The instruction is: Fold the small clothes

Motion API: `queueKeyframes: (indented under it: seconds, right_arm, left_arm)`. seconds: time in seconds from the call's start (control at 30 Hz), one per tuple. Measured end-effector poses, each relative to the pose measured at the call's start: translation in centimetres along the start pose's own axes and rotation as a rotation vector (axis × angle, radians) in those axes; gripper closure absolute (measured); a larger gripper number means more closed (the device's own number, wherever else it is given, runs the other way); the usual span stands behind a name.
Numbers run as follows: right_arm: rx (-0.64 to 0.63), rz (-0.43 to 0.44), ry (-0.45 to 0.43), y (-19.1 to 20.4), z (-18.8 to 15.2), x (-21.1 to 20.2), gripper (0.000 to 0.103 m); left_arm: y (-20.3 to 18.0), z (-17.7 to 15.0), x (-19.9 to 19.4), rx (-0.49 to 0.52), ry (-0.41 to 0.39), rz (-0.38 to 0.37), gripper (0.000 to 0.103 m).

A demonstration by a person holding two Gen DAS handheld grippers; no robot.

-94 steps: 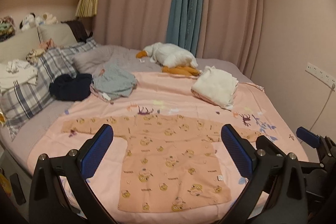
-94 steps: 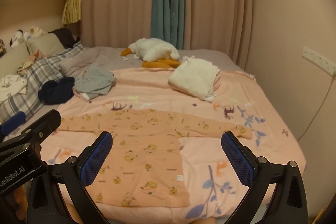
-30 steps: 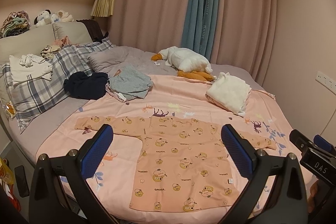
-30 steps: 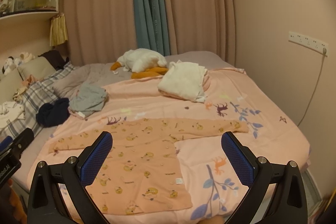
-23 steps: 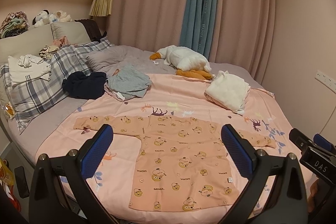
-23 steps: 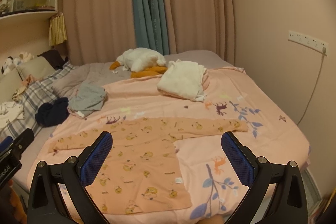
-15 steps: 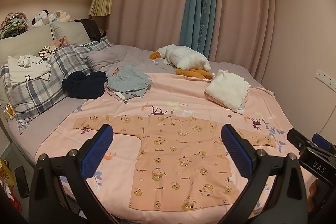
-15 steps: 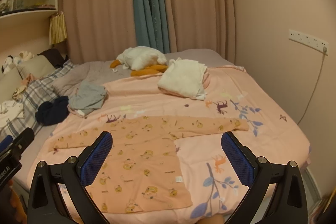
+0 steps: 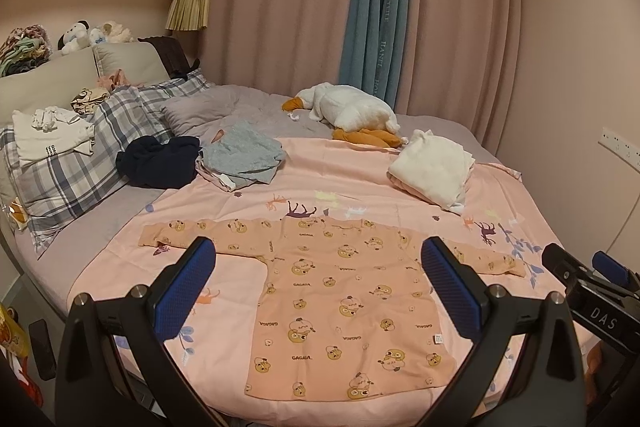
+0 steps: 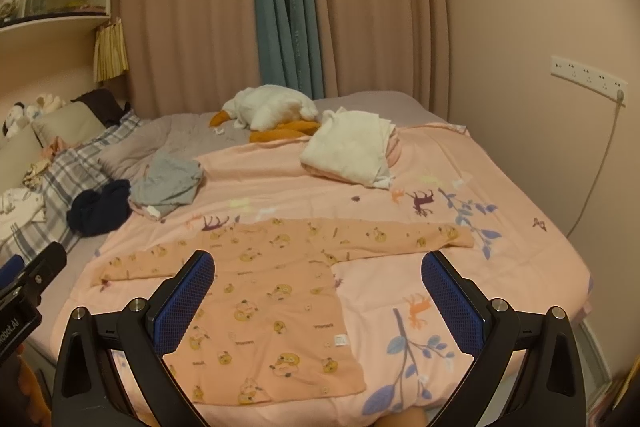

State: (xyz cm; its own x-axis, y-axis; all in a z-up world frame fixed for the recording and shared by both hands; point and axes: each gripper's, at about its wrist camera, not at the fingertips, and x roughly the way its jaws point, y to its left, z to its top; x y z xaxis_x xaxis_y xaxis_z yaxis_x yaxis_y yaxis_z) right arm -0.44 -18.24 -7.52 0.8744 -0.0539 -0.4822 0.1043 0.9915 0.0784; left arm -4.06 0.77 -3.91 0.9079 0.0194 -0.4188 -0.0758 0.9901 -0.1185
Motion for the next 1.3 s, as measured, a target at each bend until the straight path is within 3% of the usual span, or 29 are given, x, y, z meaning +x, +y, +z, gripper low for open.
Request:
queueKeyframes:
  seconds: [0.17,0.3,0.37,0.53,0.6,0.67,0.77,0.97,1.1,1.17,1.2,1.27,1.3]
  right_arm:
    - [-0.002,0.018,-0.001,-0.3,-0.2,0.5,0.000]
    - [0.009,0.081,-0.014,-1.5,0.4,3.2,0.000]
    - [0.046,0.093,0.034,-3.6,1.2,6.8,0.000]
    - [0.194,0.109,0.145,-10.7,2.5,16.7,0.000]
    - [0.236,0.108,0.190,-13.3,2.3,20.3,0.000]
    - [0.315,0.185,0.261,-16.8,1.7,24.7,0.000]
    - [0.475,0.210,0.339,-21.6,0.0,29.5,0.000]
    - [0.634,0.062,0.416,-29.2,-3.8,35.6,0.000]
    - [0.738,0.046,0.452,-32.8,-6.7,37.6,0.002]
    - [0.791,0.078,0.412,-33.6,-7.6,37.7,0.003]
    - [0.787,0.083,0.380,-33.7,-7.5,37.5,0.008]
    - [0.757,0.071,0.362,-33.7,-7.1,37.4,0.028]
    - [0.738,0.046,0.377,-33.8,-7.0,37.7,0.047]
  left_arm:
    - [0.0,-0.1,0.6,0.004,0.008,-0.004,0.000]
    - [0.7,0.1,4.2,-0.003,0.041,-0.103,0.000]
    - [1.8,0.0,8.1,-0.025,0.098,-0.166,0.000]
    - [5.8,-0.8,17.7,-0.131,0.191,-0.193,0.000]
    - [7.9,-1.5,21.9,-0.182,0.271,-0.191,0.000]
    - [9.8,-2.6,26.2,-0.232,0.371,-0.174,0.000]
    - [12.3,-4.3,31.5,-0.335,0.447,-0.203,0.000]
    - [14.4,-7.5,38.1,-0.367,0.565,-0.126,0.001]
    - [14.9,-10.2,41.2,-0.458,0.675,-0.224,0.007]
    - [14.8,-10.5,41.1,-0.470,0.647,-0.220,0.009]
    - [14.4,-10.2,40.8,-0.448,0.634,-0.211,0.014]
    - [13.7,-10.0,40.5,-0.375,0.640,-0.153,0.038]
    - [13.7,-10.0,40.7,-0.356,0.641,-0.130,0.045]
